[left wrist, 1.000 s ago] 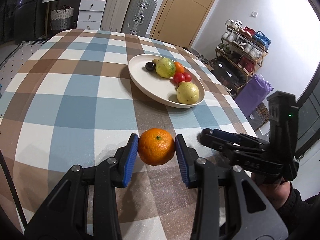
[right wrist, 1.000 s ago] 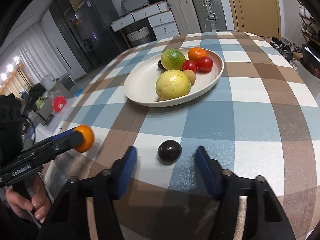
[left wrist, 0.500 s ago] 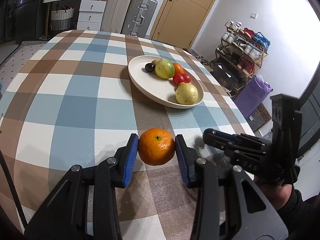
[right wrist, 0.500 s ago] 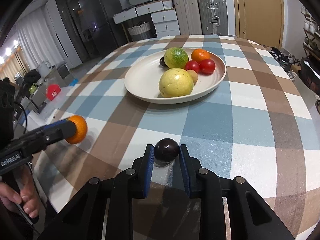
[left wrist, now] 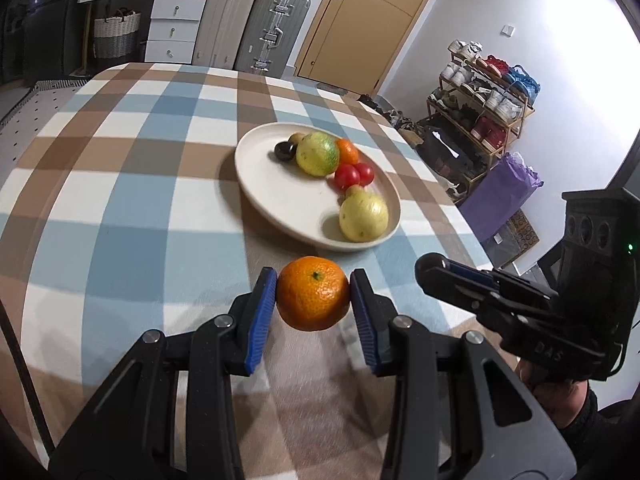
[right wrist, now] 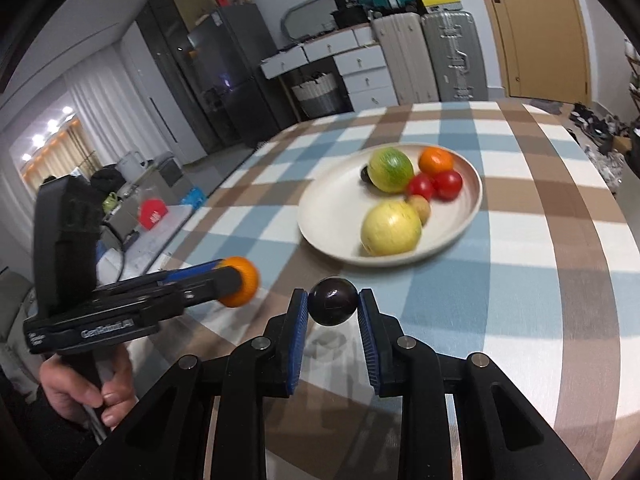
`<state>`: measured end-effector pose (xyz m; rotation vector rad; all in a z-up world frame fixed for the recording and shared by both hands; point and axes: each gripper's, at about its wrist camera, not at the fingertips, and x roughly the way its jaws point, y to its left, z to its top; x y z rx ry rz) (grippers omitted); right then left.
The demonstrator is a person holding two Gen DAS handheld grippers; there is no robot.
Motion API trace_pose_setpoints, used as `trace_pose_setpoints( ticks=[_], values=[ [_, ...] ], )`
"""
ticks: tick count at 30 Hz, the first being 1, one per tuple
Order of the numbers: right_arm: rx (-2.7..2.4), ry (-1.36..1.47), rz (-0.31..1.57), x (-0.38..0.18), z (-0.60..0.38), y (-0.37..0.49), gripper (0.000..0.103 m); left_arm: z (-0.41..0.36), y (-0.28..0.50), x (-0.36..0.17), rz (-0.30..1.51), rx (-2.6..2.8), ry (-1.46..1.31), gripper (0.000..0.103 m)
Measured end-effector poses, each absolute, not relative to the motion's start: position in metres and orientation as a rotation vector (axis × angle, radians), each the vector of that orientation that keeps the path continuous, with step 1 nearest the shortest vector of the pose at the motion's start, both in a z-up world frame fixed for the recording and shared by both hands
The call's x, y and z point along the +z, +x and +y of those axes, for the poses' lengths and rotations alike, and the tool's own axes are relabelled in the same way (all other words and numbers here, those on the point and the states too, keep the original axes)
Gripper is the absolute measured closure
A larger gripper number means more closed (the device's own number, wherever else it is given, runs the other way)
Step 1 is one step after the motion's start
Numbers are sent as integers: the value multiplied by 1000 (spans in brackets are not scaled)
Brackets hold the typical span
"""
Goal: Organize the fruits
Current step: 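Carry the mandarin and the plum over the plate with both tools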
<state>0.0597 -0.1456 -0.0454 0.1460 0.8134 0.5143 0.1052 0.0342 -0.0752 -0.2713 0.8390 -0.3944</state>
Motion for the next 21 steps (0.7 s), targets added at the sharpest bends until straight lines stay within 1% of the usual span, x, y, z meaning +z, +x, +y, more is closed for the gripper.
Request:
trace_pose_setpoints(
  ticks=[14,21],
  values=[
    [551,120,762,-23,-147,120,77,10,195,-51,858,-389,-260,68],
    [541,118,772,-24,-147,152,77,6,245,-67,928,-393,-312,68]
  ],
)
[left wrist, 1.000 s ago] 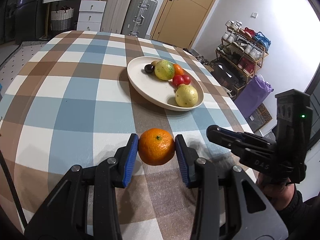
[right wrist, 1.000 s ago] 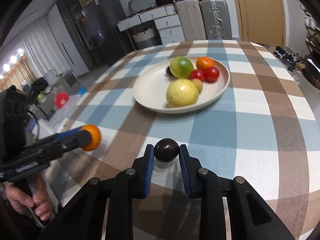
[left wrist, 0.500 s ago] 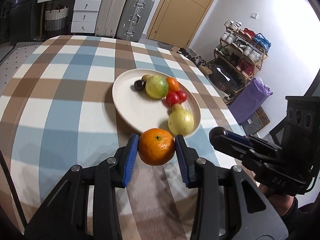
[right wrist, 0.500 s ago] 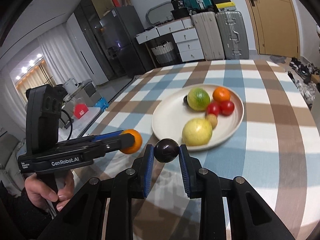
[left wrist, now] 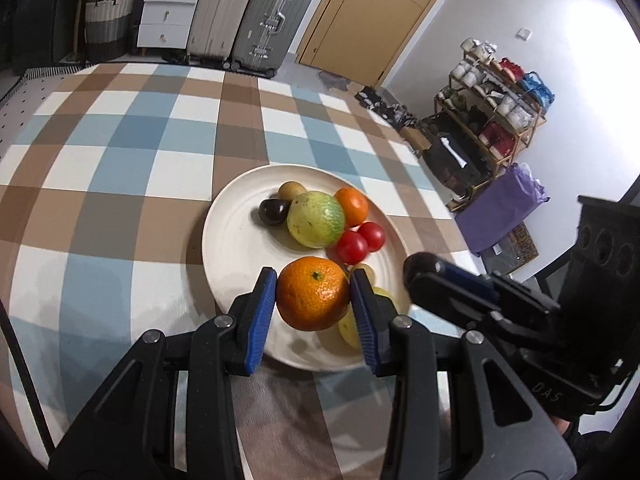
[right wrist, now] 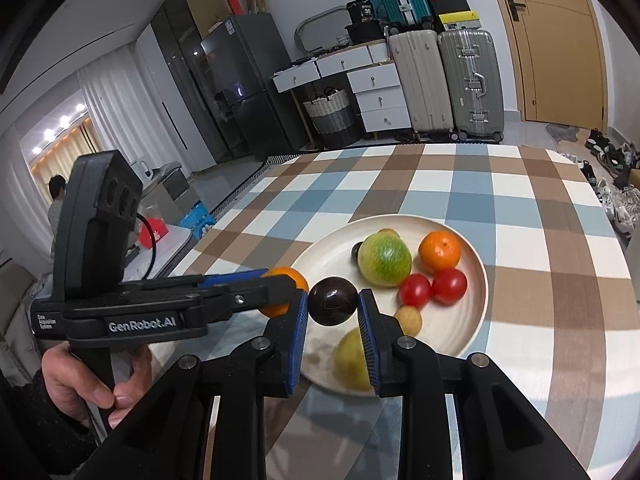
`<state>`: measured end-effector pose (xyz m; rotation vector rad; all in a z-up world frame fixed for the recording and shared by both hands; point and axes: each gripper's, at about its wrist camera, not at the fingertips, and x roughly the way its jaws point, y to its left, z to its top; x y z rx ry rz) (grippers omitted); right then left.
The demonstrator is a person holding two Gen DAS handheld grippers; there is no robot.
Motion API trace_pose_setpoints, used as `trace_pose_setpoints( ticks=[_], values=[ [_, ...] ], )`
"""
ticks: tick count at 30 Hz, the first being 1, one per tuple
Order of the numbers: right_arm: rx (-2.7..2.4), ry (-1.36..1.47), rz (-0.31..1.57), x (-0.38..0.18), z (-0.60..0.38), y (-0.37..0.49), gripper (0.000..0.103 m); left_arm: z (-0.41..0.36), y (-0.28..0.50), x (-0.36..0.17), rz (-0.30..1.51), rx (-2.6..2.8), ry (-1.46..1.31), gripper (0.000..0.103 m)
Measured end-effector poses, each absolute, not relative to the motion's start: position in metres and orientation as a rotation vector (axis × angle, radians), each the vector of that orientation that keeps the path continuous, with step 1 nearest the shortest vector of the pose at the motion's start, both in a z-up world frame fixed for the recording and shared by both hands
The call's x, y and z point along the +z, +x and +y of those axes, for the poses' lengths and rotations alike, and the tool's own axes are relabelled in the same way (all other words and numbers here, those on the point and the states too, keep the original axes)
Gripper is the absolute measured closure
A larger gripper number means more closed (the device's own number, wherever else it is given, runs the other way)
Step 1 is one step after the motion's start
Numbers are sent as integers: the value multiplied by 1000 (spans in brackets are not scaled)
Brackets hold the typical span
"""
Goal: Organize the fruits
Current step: 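Carry the mandarin and the plum over the plate with both tools, then open both tools to release the mandarin and the plum onto the plate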
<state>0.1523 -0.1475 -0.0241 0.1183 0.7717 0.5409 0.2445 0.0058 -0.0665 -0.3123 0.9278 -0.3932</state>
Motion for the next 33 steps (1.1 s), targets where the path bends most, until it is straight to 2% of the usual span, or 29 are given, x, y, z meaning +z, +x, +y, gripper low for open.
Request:
trace_pose_setpoints(
  ticks=[18,20,22,26,28,33],
  values=[
    [510,100,900,-59,-146,200,76,-13,293,-105,1014,-378,-312,68],
    [507,106,892,-59,-147,199,69,-14,295,-106,1018,-366,-302,68],
    [500,107,862,-56,-150,196,51,-16,297,-107,1027,-361,-296,68],
    [492,100,824,-48,-155,189,51,-20,294,-99,1004,-357,-270,67],
    [490,101,810,-44,-157,183,51,-22,291,-95,1000,-362,-255,61],
    [460,87,781,-34,-161,170,51,-20,278,-84,975,-347,-233,61]
  ],
)
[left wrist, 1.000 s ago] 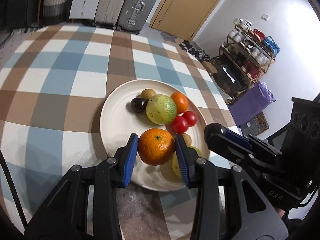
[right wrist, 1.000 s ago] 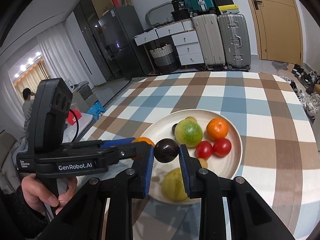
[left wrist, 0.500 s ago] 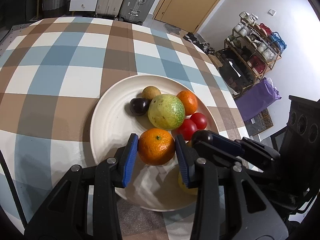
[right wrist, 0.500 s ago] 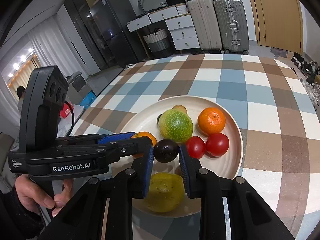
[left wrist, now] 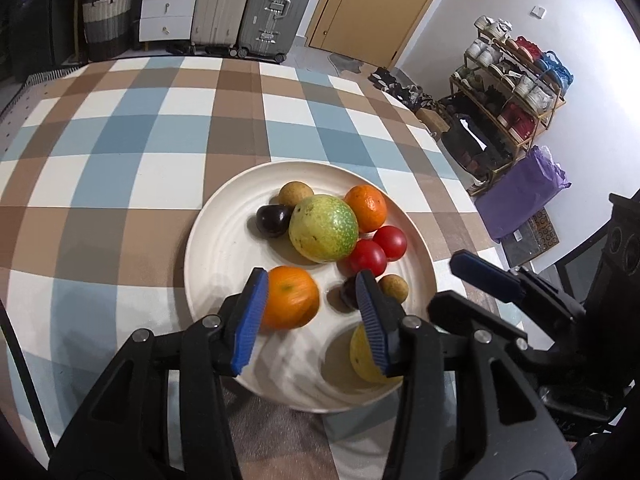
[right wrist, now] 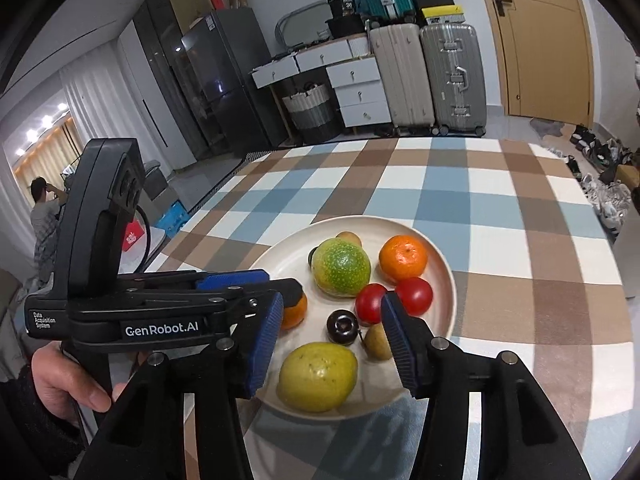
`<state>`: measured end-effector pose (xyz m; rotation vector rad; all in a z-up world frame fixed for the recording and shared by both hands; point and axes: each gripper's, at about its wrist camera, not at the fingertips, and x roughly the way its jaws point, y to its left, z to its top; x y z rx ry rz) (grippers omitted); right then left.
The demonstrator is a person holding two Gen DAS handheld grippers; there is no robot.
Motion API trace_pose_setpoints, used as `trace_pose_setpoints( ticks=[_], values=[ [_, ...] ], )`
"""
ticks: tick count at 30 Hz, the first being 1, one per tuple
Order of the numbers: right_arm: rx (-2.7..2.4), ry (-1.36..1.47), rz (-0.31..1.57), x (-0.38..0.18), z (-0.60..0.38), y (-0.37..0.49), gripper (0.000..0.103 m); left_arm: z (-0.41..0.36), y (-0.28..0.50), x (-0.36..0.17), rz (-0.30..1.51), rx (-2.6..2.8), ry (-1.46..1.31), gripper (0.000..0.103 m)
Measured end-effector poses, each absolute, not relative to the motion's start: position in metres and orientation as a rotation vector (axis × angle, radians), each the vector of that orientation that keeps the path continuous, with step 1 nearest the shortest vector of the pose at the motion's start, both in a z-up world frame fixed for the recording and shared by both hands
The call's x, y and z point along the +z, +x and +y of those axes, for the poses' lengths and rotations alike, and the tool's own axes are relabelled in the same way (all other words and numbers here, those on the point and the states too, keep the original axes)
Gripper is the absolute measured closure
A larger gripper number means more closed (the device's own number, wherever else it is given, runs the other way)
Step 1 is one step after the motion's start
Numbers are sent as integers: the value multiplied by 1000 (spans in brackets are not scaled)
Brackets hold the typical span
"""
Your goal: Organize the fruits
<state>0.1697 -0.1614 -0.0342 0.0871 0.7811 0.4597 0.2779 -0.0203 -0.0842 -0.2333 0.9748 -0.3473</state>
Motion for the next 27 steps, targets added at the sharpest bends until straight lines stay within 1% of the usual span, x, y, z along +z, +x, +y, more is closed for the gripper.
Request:
trace_pose_setpoints(
  ticks=[8,10,14,16,18,20,22,23,25,26,27],
  values=[
    [431,66,698,-10,-166,139,46,-12,241,-61,896,-295,-165,61],
    [424,74,669,-3,-169,130,40,-9,231,-54,871,-280,-154,61],
    [418,93,606,13,-174,111,36,-3,207,-38,811,-250,-123,61],
    [419,105,564,21,-177,101,27,-1,197,-31,783,-243,-115,61],
    [400,109,519,29,-180,92,21,1,185,-23,750,-232,-98,61],
    [390,121,472,38,-185,81,18,3,173,-14,711,-209,-89,58],
    [388,135,433,46,-189,71,15,5,162,-7,682,-199,-84,47],
    [387,138,420,49,-190,68,14,7,156,-3,666,-185,-79,43],
    [383,138,388,56,-192,59,11,9,146,4,637,-166,-75,33],
    [382,138,374,59,-192,54,10,11,139,9,614,-157,-74,30],
    [380,137,364,61,-192,51,6,12,134,12,601,-153,-72,24]
  ],
)
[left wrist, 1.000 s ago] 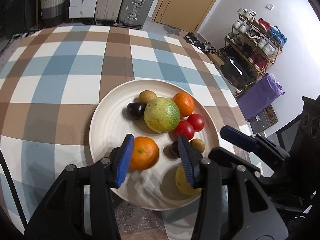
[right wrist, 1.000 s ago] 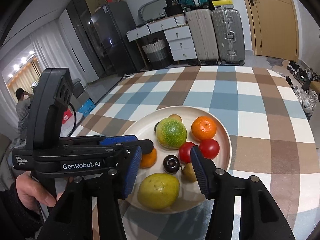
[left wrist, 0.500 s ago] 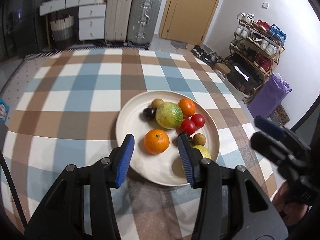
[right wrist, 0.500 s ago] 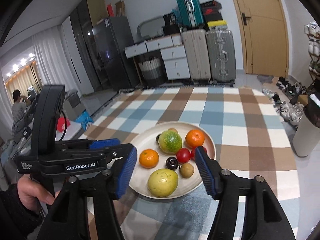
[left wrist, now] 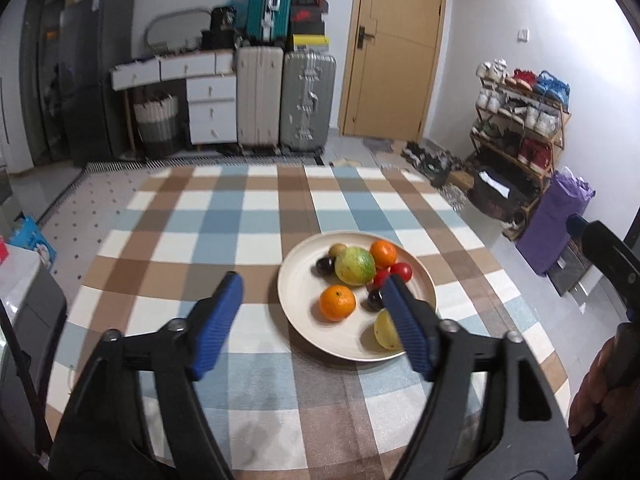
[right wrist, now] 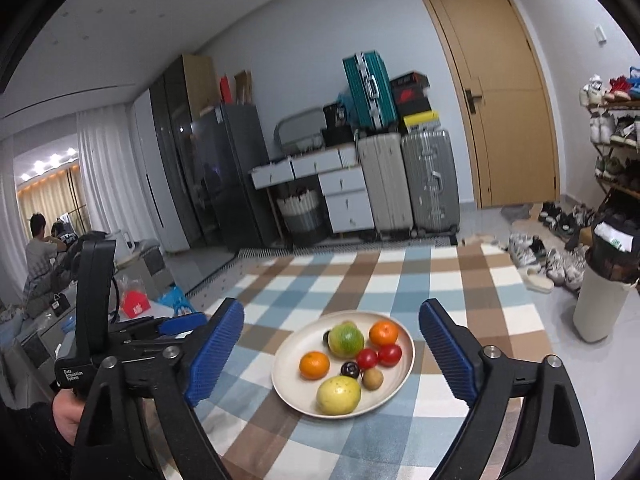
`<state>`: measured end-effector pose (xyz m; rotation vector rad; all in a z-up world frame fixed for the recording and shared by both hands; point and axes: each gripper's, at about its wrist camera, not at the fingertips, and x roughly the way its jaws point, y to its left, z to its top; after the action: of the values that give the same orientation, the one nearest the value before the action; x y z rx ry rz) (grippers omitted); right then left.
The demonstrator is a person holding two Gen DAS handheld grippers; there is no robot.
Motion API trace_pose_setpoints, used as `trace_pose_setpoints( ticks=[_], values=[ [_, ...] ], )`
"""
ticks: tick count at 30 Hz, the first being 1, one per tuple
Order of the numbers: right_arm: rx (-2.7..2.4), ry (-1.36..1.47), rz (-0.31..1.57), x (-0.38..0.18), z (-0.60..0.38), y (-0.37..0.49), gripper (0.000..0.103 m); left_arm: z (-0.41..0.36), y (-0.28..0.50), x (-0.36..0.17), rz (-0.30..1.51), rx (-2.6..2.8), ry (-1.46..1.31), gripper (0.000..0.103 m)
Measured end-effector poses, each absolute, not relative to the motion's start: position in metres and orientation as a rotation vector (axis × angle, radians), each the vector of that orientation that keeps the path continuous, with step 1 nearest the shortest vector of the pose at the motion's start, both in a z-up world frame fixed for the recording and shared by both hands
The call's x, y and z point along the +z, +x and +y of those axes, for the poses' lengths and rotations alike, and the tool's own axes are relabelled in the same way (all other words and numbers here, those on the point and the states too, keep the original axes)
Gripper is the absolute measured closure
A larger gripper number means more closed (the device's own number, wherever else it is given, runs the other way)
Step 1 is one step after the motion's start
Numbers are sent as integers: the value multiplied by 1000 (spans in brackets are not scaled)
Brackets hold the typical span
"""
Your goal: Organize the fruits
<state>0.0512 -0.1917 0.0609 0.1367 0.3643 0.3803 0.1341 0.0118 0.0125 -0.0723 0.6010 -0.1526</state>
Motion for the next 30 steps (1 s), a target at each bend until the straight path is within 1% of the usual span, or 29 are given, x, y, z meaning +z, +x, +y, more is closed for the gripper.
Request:
trace_pose_setpoints(
  ticks=[1,3,5,6,7,8,15,24,30],
  values=[
    [380,135,345,64,-192,46,5,13,128,16,586,-148,-71,20],
    [386,130,319,67,-191,37,4,15,113,24,551,-141,-67,20],
    [387,123,300,70,-191,29,3,15,105,28,531,-135,-56,17],
    [385,120,290,71,-191,25,3,15,100,30,521,-131,-51,12],
    [384,118,281,71,-191,21,2,16,93,32,505,-126,-48,3],
    [382,117,273,71,-191,18,2,17,86,34,490,-120,-48,0],
    [358,106,226,63,-194,0,1,24,59,37,432,-82,-55,0],
    [264,72,148,31,-199,-17,1,34,28,14,335,-9,-50,0],
    [232,49,188,8,-197,-13,1,38,25,-8,313,10,-40,0]
  ],
)
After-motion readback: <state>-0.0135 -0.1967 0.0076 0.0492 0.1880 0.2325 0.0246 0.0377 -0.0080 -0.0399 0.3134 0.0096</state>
